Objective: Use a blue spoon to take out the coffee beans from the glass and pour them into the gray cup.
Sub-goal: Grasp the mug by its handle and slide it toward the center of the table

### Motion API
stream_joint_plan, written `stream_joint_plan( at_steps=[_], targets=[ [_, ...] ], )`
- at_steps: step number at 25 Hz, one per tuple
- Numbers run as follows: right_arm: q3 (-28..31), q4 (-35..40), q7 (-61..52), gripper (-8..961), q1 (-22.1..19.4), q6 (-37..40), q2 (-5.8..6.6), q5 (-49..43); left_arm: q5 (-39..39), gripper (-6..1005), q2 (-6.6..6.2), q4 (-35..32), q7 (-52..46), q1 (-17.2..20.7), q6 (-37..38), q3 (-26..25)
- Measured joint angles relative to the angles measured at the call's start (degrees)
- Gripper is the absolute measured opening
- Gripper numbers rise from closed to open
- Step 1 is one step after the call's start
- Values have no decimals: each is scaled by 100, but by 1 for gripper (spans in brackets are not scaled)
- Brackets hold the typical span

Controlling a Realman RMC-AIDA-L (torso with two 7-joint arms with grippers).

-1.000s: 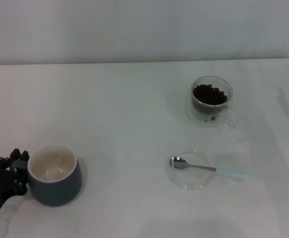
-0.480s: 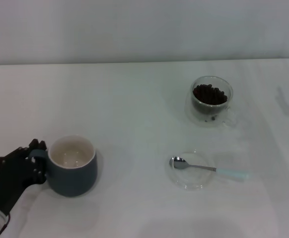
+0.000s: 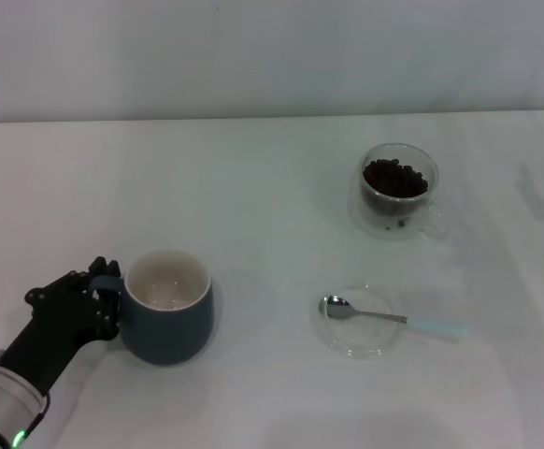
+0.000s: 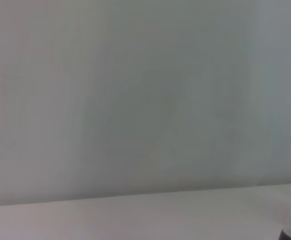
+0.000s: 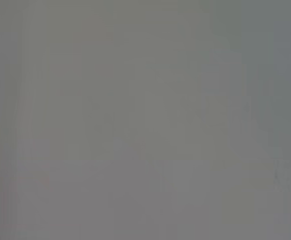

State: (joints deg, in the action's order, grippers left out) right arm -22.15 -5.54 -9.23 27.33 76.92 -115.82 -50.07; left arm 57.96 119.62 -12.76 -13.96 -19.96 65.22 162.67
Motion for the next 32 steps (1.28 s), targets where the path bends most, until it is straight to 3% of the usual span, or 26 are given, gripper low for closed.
stream_joint_plan(
  at_steps=[15,26,32],
  targets=[
    [-92,-25,0,872,-69,205,-21,-3,-206,109,-1,-99,188,-10,-97,19],
    [-140,-27,0,872,-79,235,-19,-2,-303,454,-9,-62,192,46,-97,19],
    [-142,-22,0,872,-77,236,-8,-2,-309,593,-9,-62,196,53,-81,19]
  ],
)
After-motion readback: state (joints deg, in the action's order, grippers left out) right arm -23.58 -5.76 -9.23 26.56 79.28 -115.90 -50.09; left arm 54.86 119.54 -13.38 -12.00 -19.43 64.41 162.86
